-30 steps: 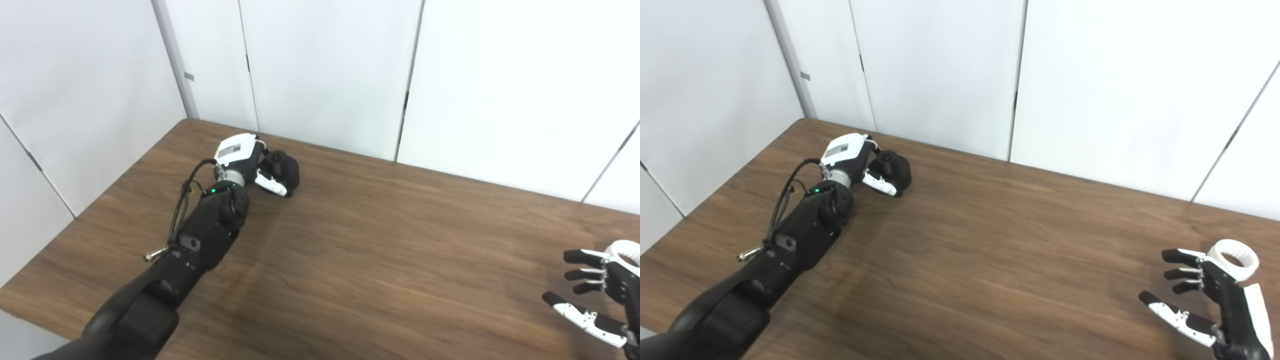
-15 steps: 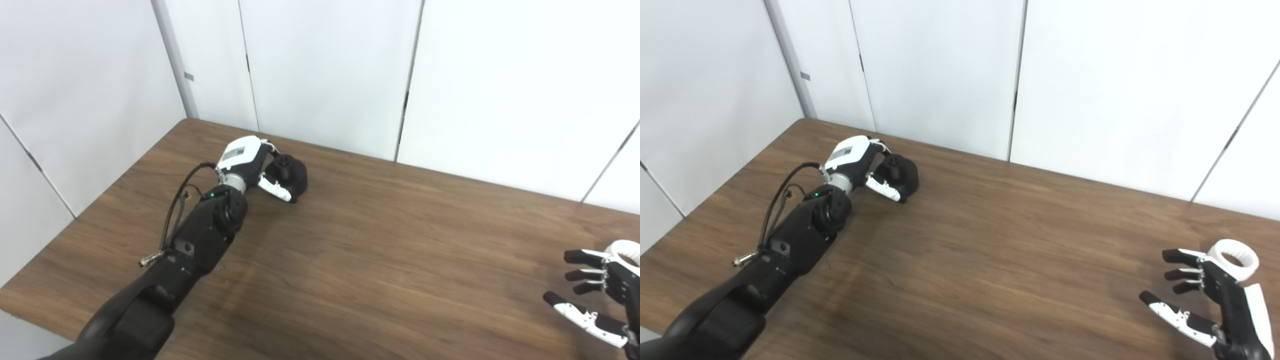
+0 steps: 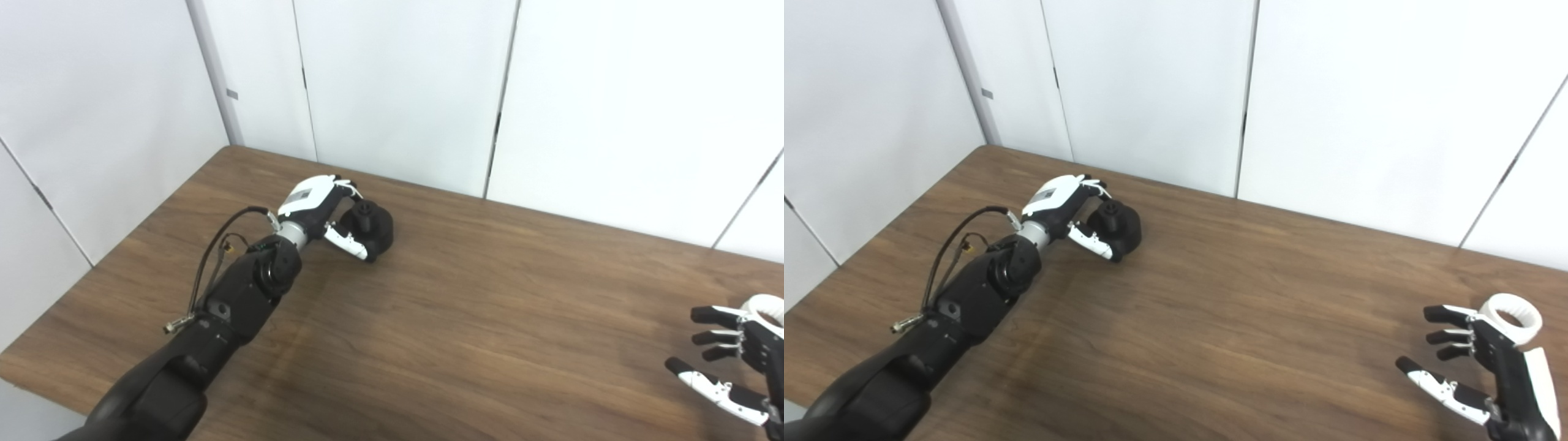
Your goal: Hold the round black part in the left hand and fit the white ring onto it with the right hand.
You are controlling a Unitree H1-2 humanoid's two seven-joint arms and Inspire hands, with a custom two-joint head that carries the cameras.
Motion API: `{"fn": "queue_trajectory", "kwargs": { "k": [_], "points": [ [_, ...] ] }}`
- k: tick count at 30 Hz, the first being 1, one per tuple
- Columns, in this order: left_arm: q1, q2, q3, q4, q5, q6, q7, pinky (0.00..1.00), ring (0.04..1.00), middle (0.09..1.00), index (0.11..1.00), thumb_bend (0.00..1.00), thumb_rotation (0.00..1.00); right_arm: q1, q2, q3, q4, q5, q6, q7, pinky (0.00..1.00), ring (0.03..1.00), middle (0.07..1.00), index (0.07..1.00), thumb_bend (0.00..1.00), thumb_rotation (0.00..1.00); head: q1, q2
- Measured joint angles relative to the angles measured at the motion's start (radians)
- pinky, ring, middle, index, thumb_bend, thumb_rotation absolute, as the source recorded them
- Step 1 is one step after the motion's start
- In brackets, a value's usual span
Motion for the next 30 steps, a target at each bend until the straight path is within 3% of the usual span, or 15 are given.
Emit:
{"fn": "queue_trajectory", "kwargs": {
  "k": [14, 30],
  "points": [
    [0.014, -0.057, -0.092, -0.076, -0.009, -0.136, -0.068, 1.0, 1.0, 0.952, 0.486, 0.52, 0.07, -0.001, 0.0, 0.001, -0.023, -0.002, 0.011, 0.007, 0.48, 0.59, 0.682, 0.658, 0.57, 0.09, -0.009, 0.005],
    [0.035, -0.133, -0.155, -0.153, -0.044, -0.21, -0.159, 1.0, 1.0, 0.987, 0.486, 0.52, 0.07, -0.004, 0.002, 0.001, -0.025, -0.008, 0.016, 0.008, 0.49, 0.584, 0.672, 0.649, 0.56, 0.06, -0.017, 0.009]
  ]
}}
